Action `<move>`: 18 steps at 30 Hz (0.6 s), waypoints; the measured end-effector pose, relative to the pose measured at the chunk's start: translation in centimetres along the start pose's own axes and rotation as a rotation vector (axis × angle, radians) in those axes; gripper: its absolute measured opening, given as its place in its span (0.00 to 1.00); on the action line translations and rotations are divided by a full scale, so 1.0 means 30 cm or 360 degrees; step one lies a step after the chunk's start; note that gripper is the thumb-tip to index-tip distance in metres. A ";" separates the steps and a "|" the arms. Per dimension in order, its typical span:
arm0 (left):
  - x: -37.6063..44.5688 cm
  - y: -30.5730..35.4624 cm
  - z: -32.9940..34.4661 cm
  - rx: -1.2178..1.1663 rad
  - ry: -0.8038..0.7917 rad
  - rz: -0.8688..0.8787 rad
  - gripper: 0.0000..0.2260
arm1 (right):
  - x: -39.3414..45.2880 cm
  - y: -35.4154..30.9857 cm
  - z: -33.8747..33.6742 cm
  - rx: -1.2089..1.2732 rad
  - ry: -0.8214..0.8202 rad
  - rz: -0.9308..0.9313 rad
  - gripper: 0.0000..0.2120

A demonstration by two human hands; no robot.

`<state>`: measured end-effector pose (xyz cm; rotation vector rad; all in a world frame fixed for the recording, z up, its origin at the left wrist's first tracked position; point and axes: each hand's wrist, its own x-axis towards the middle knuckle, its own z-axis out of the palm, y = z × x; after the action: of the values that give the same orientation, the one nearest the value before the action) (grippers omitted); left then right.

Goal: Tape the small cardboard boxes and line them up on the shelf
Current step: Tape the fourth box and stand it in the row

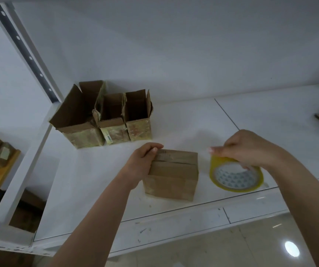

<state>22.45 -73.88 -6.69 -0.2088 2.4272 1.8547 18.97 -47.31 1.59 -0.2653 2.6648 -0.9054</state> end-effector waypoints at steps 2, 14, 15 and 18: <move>0.003 -0.003 0.002 0.0016 -0.0017 0.0001 0.12 | 0.000 0.069 0.035 -0.0065 -0.0030 0.0121 0.28; -0.057 -0.083 0.045 -0.0025 0.0061 -0.0044 0.06 | 0.035 0.183 0.255 -0.0263 -0.0134 0.0187 0.28; -0.062 -0.081 0.044 -0.0077 0.0054 -0.0053 0.08 | 0.034 0.173 0.256 -0.0285 -0.0128 0.0171 0.28; -0.062 -0.067 0.036 -0.0134 0.0081 0.0013 0.10 | 0.027 0.160 0.253 -0.0278 -0.0123 0.0119 0.28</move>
<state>24.59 -73.25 -8.61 -0.2547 2.3879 1.9806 20.53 -48.01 -7.27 -0.2330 2.6652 -0.6282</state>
